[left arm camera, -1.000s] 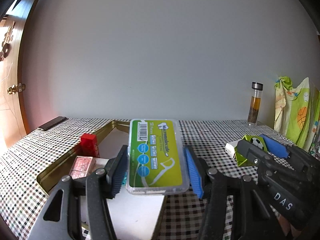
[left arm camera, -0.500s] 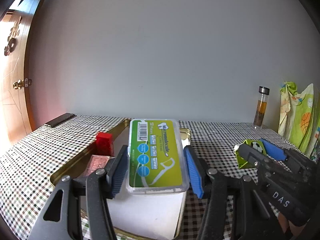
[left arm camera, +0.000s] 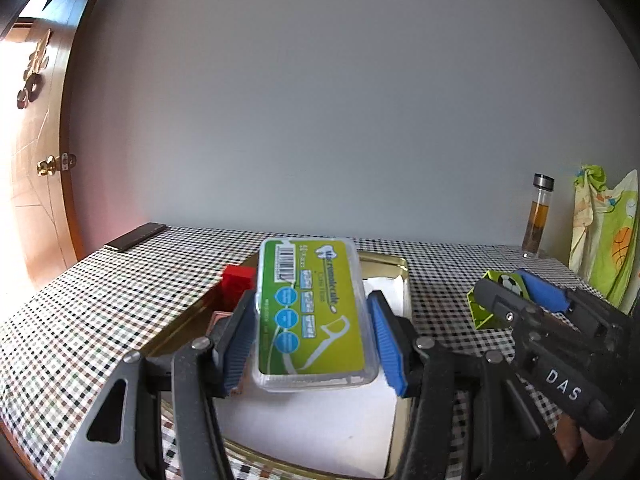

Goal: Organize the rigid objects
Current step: 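Carry the floss case and the soccer-ball block over the gold tin, then lower the floss case into the tin and open the left gripper while the right gripper releases the block, then move the right gripper to the brown comb and grasp it, then grasp the white box with the left gripper while the right gripper lifts the comb, then carry the white box and the brown comb over the gold tin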

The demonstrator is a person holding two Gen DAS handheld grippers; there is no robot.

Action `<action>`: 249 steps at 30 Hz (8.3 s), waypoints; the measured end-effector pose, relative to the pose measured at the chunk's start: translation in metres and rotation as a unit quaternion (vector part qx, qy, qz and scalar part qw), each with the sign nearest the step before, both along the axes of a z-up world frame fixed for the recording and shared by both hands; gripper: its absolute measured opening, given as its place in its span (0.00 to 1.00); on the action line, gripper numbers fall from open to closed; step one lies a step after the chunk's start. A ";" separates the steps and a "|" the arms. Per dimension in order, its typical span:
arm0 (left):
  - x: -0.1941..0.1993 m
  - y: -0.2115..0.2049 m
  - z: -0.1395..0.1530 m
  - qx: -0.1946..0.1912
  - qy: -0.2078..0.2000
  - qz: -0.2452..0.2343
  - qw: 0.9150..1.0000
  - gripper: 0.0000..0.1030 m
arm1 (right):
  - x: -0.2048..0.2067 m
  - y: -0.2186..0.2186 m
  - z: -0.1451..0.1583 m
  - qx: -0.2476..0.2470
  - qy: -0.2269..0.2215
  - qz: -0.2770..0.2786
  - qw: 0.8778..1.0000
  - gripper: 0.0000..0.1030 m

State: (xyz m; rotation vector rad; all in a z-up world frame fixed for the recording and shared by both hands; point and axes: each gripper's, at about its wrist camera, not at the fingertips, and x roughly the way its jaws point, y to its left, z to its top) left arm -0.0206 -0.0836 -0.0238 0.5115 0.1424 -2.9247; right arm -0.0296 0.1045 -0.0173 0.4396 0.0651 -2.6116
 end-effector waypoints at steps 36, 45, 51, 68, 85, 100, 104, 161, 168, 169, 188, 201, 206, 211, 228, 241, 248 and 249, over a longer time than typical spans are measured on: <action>-0.031 -0.058 -0.018 -0.020 -0.087 0.062 0.994 0.53 | -0.016 -0.088 -0.019 0.046 -0.075 0.102 0.991 0.50; -0.033 -0.062 -0.022 -0.013 -0.095 0.072 0.993 0.63 | -0.021 -0.093 -0.025 0.045 -0.089 0.112 0.989 0.58; -0.027 -0.060 -0.017 -0.019 -0.083 0.085 0.993 0.87 | -0.019 -0.086 -0.022 0.037 -0.072 0.103 0.991 0.68; -0.028 0.006 0.003 -0.031 -0.046 0.051 0.997 0.99 | -0.033 0.013 -0.017 -0.012 -0.079 0.017 0.997 0.69; -0.097 0.134 -0.015 -0.046 -0.112 -0.080 0.989 1.00 | -0.084 0.163 -0.036 0.032 -0.149 -0.132 0.979 0.69; -0.134 0.174 -0.028 -0.058 -0.157 -0.099 0.981 1.00 | -0.122 0.180 -0.068 0.064 -0.261 -0.128 0.955 0.59; -0.142 0.189 -0.030 -0.069 -0.165 -0.111 0.978 0.99 | -0.123 0.183 -0.069 0.076 -0.257 -0.133 0.954 0.46; -0.157 0.227 -0.040 -0.048 -0.180 -0.151 0.971 0.85 | -0.098 0.204 -0.036 0.031 -0.167 -0.228 0.959 0.27; -0.125 0.204 -0.026 -0.048 -0.122 -0.126 0.983 0.85 | -0.079 0.197 -0.025 0.022 -0.115 -0.232 0.966 0.27; -0.121 0.202 -0.025 -0.049 -0.118 -0.123 0.984 0.85 | -0.076 0.195 -0.023 0.020 -0.106 -0.232 0.967 0.27; -0.082 0.167 -0.016 -0.035 -0.068 -0.107 0.991 0.85 | -0.052 0.156 -0.012 0.009 -0.048 -0.211 0.976 0.27; -0.058 0.151 -0.012 -0.036 -0.041 -0.101 0.993 0.85 | -0.037 0.131 -0.008 0.010 -0.021 -0.188 0.982 0.27; -0.050 0.141 -0.011 -0.032 -0.033 -0.097 0.994 0.85 | -0.034 0.123 -0.007 0.011 -0.016 -0.177 0.984 0.27; -0.043 0.132 -0.010 -0.031 -0.025 -0.094 0.995 0.85 | -0.029 0.115 -0.007 0.010 -0.011 -0.167 0.986 0.27; -0.019 0.105 -0.005 -0.042 0.013 -0.076 0.996 0.85 | -0.007 0.085 -0.002 0.008 0.006 -0.132 0.991 0.27; -0.012 0.071 -0.003 -0.036 0.019 -0.041 0.998 0.85 | -0.003 0.060 -0.002 0.006 0.009 -0.104 0.995 0.27; -0.009 0.050 -0.002 -0.033 0.021 -0.016 0.999 0.85 | -0.001 0.042 -0.003 0.006 0.012 -0.084 0.996 0.27; -0.009 0.047 -0.002 -0.032 0.021 -0.012 0.999 0.85 | 0.000 0.041 -0.003 0.006 0.012 -0.082 0.997 0.27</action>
